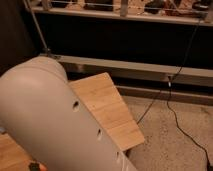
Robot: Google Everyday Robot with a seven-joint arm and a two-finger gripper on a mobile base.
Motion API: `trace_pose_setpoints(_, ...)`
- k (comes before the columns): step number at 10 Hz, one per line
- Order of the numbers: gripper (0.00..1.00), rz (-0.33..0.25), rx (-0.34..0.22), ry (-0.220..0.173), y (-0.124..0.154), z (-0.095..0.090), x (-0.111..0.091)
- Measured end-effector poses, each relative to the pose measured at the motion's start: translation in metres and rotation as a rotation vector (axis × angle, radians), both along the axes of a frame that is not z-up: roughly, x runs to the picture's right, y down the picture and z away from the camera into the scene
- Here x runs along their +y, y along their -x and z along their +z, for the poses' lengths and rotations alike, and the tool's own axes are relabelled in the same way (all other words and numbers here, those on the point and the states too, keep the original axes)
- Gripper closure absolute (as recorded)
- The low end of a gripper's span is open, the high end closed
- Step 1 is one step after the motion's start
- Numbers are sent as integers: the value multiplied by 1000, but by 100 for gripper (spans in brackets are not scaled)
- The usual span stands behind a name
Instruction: Knock the eraser over
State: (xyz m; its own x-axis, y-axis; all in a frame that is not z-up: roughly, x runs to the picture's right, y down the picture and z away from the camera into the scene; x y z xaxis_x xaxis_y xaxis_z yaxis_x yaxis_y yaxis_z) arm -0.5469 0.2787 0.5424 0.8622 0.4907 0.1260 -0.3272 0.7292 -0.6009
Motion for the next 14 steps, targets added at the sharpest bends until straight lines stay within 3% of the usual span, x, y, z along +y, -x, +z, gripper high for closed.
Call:
trace_pose_setpoints(2,100,40,21,-41,-15,6,-22)
trace_pose_setpoints(3,97,93,102,-62,-41,22,-49)
trace_pose_setpoints(4,88,162,199,-58,-72,37,-77)
trace_pose_setpoints(6,68,274,347,5,-123,53,-117)
trace_pose_setpoints(7,60,304,387,34,-136,54,-126)
trace_pose_setpoints(9,55,332,426,65,-148,54,-135)
trace_pose_setpoints(14,55,327,423,64,-146,53,-133)
